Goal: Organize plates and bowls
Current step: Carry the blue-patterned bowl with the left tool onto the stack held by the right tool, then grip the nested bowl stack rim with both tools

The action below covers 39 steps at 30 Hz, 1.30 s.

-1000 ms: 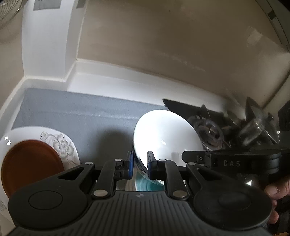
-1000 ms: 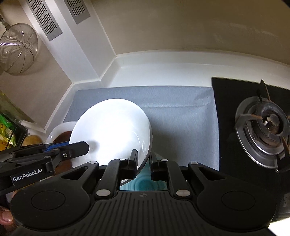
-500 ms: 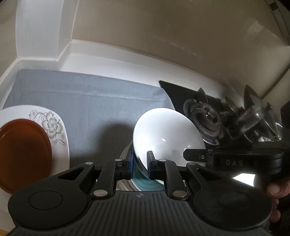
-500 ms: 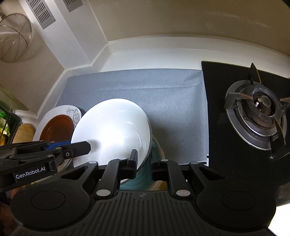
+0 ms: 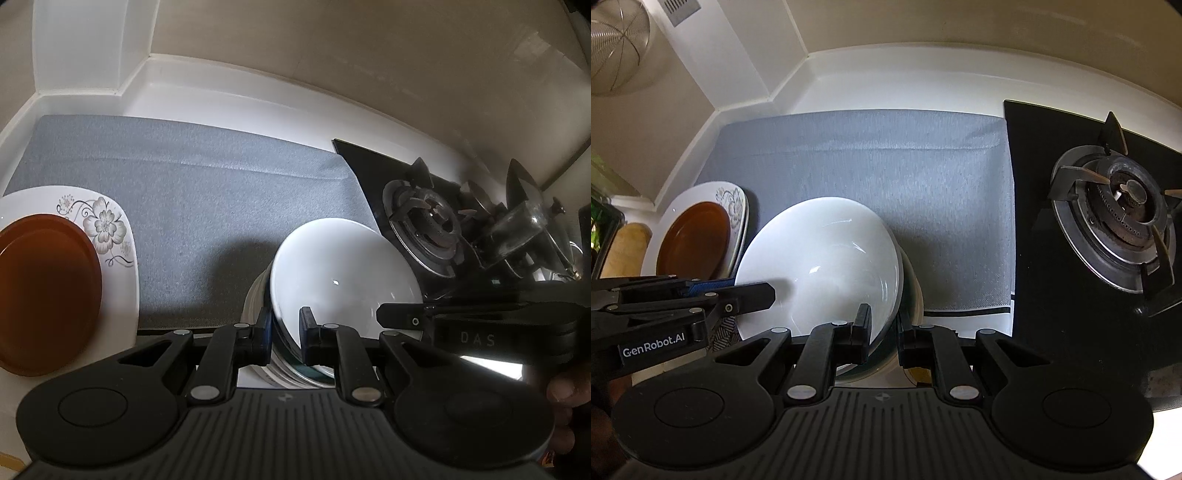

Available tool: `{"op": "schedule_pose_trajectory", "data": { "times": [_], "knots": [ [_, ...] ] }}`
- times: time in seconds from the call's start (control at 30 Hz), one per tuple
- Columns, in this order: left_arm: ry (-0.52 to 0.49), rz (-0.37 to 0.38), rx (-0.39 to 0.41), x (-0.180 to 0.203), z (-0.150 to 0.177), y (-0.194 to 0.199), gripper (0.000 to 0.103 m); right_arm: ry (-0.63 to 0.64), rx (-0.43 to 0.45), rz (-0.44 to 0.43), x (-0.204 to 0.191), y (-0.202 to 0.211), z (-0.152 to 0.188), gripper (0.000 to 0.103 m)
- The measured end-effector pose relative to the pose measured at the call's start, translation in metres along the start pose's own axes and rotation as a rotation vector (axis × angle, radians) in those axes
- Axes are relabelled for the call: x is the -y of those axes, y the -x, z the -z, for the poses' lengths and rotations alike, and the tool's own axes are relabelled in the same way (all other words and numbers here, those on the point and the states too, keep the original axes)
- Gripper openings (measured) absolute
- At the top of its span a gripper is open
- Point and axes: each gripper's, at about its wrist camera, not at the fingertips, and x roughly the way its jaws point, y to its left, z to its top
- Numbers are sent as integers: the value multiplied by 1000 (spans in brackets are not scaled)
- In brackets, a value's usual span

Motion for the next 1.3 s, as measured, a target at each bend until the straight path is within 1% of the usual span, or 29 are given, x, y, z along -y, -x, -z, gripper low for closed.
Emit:
{"op": "schedule_pose_trajectory", "data": {
  "times": [0.3,0.53,0.77,0.93,1.3],
  "knots": [
    [-10,-26,-11,1,1,-1,16,26,-21,4,-5,-5,0,15],
    [-30,-39,-9,3,2,-3,16,33,-18,11,-6,-6,-1,15],
    [-24,-53,1,3,0,-6,16,35,-12,18,-7,-5,-1,15],
    [-60,-82,16,7,-3,-12,16,38,-12,22,-8,-4,0,15],
    [-116,-128,16,12,-1,-32,15,33,-16,29,-9,-5,-1,15]
  ]
}}
